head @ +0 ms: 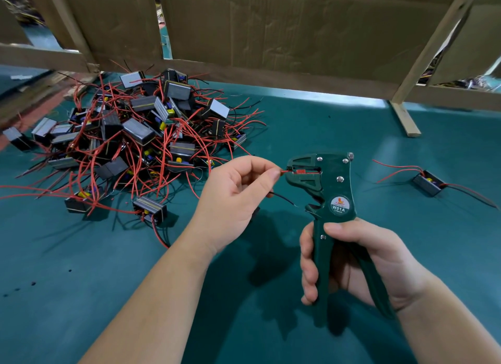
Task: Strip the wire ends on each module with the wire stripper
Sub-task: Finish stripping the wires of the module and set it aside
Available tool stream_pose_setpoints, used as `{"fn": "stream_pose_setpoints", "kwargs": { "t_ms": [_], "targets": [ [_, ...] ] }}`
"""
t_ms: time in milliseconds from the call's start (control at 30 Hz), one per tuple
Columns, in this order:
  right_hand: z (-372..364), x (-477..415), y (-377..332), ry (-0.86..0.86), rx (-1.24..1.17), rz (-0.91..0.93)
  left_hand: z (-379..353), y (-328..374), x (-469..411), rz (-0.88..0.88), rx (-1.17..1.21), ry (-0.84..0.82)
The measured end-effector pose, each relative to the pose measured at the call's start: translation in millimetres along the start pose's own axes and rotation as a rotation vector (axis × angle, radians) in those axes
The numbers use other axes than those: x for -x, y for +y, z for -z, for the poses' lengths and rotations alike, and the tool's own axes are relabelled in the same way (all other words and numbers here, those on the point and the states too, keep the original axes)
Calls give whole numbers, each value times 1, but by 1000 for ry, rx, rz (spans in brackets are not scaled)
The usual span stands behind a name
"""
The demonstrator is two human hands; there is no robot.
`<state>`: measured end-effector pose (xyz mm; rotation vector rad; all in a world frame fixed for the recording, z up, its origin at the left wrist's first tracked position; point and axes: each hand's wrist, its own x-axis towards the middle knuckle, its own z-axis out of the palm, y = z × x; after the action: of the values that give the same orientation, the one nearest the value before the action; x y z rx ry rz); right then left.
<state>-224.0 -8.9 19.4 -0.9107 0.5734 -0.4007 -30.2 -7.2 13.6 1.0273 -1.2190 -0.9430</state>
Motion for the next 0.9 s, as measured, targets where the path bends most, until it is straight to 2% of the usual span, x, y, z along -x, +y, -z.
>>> {"fn": "stream_pose_setpoints", "kwargs": {
  "t_ms": [200, 400, 567, 667, 733, 800, 900],
  "targets": [
    [-3, 0, 2, 61, 20, 2, 2, -1, -1, -24, -33, -16],
    [-13, -5, 2, 308, -16, -15, 4, -9, -2, 49, -226, -2],
    [-9, -4, 0, 243, -43, -12, 14, -11, -3, 109, -229, -46],
    [-5, -7, -2, 227, -180, 123, 13, -12, -4, 122, -203, 28],
    [-2, -8, -5, 262, -279, 241, 13, -10, -7, 152, -76, 136],
    [1, -7, -6, 273, -308, 313, 13, -6, -10, 187, 164, 231],
    [-4, -8, 0, 196, -208, 312, 5, -1, -10, 215, 462, 244]
  ]
}}
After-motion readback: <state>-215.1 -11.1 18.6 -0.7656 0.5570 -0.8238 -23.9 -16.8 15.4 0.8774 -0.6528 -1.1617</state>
